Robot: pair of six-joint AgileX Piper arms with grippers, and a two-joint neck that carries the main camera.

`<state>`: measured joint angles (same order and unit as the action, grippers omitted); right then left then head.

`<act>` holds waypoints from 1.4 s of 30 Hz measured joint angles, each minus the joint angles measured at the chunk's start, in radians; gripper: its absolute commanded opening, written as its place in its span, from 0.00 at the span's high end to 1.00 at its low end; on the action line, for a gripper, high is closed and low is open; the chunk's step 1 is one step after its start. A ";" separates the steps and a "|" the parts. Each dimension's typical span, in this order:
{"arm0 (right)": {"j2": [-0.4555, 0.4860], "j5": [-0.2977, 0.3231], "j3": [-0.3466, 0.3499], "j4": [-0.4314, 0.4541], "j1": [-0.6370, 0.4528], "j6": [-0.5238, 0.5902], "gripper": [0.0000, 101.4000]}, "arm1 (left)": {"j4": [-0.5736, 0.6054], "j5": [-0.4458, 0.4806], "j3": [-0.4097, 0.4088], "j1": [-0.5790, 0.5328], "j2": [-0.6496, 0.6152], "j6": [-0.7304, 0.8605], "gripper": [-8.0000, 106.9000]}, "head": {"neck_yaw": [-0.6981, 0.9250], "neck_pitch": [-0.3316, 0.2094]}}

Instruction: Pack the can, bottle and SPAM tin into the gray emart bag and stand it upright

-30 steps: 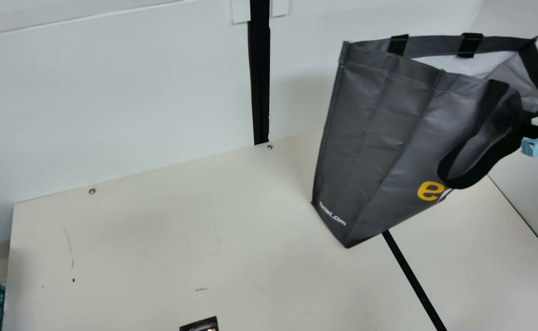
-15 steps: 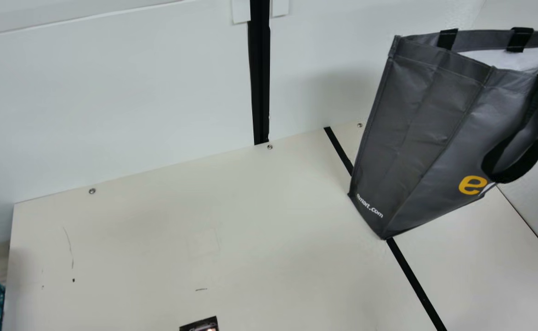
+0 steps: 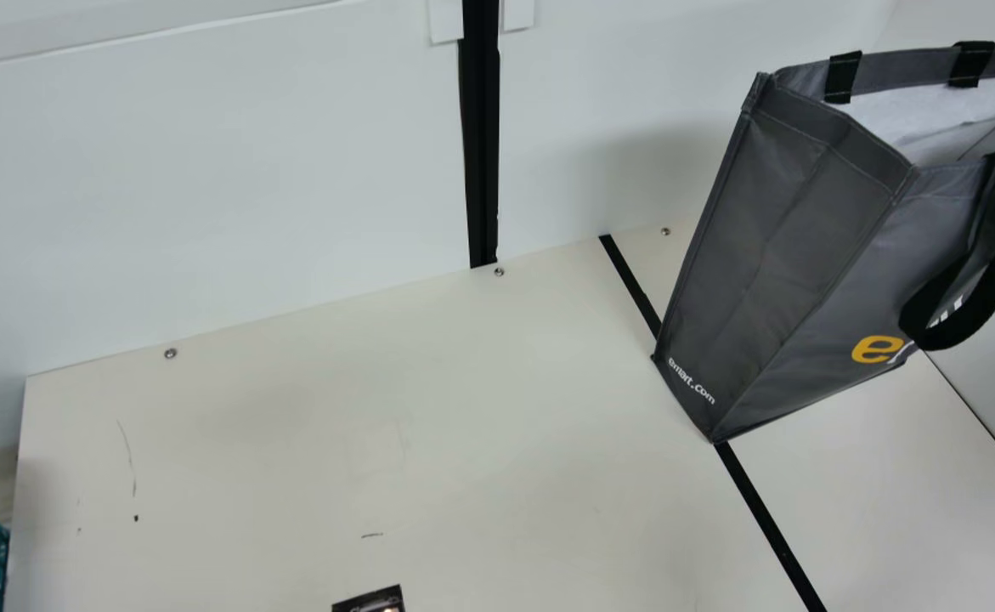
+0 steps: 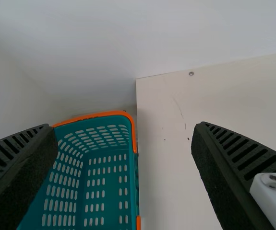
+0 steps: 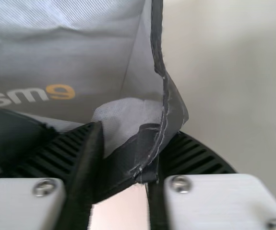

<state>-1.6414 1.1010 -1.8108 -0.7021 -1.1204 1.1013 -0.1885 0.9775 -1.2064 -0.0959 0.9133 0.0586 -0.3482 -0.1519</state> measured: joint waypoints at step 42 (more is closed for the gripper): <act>0.067 0.056 -0.238 -0.153 0.193 -0.081 0.06 | 0.000 0.000 0.000 0.000 0.000 0.000 0.15 | 0.000 0.000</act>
<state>-1.5744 1.1566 -2.0484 -0.8549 -0.9273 1.0202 -0.1885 0.9775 -1.2064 -0.0959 0.9133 0.0586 -0.3482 -0.1519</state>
